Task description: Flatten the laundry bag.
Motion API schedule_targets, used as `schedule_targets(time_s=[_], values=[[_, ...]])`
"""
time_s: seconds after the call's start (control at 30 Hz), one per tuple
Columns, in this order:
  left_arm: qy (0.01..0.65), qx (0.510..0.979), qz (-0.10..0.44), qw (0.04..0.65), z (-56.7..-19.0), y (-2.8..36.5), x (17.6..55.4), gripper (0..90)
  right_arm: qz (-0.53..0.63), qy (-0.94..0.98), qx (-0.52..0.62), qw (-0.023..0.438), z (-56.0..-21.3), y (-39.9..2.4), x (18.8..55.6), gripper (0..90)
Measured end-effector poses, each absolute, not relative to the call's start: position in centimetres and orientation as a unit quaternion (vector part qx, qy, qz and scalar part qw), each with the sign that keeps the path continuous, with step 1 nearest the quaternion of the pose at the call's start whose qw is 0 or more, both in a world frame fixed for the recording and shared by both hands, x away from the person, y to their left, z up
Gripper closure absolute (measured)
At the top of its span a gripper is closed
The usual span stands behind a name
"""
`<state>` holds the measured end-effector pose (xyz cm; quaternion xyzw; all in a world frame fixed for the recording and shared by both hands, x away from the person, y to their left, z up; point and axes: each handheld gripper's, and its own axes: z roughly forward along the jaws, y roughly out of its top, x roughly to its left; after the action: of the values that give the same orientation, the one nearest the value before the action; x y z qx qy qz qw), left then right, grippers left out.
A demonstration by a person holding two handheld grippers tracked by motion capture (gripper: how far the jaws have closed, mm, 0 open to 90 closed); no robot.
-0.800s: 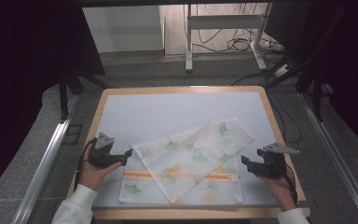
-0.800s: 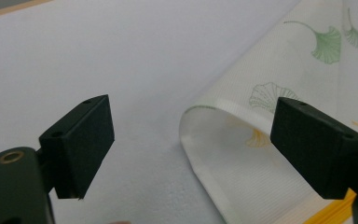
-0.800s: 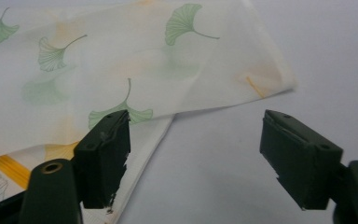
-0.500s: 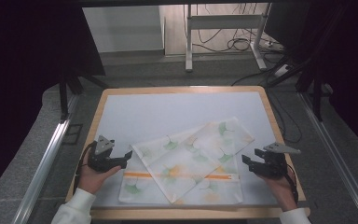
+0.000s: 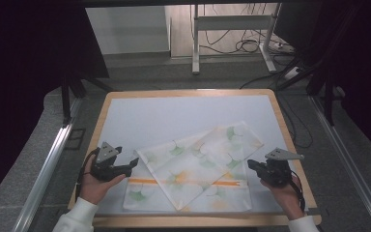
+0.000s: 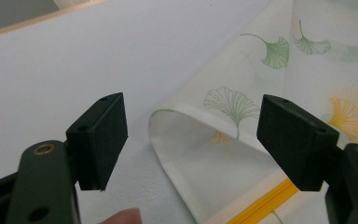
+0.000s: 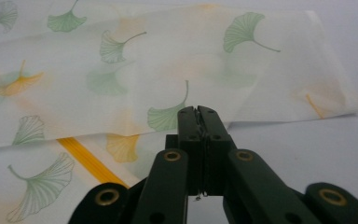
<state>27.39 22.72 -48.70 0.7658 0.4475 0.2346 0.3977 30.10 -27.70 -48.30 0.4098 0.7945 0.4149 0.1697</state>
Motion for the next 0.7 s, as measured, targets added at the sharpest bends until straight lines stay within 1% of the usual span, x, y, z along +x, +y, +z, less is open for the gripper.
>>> schedule_targets(time_s=[0.2, 0.4, 0.53, 0.7], values=[[0.441, 0.771, 0.224, 0.4, -48.4, 22.2, 27.6, 25.0, 0.415, 0.8, 0.401, 0.162, -48.3, -27.2, 29.1, 89.4], [0.411, 0.793, 0.214, 0.395, -48.3, 20.1, 27.8, 25.2, 0.408, 0.812, 0.386, 0.159, -48.4, -26.4, 27.6, 89.3], [0.399, 0.8, 0.203, 0.399, -48.3, 19.1, 27.6, 24.8, 0.41, 0.818, 0.379, 0.137, -48.6, -26.0, 26.7, 89.4], [0.394, 0.804, 0.2, 0.398, -48.4, 18.4, 27.4, 23.8, 0.404, 0.832, 0.362, 0.119, -49.0, -24.9, 26.9, 89.4]])
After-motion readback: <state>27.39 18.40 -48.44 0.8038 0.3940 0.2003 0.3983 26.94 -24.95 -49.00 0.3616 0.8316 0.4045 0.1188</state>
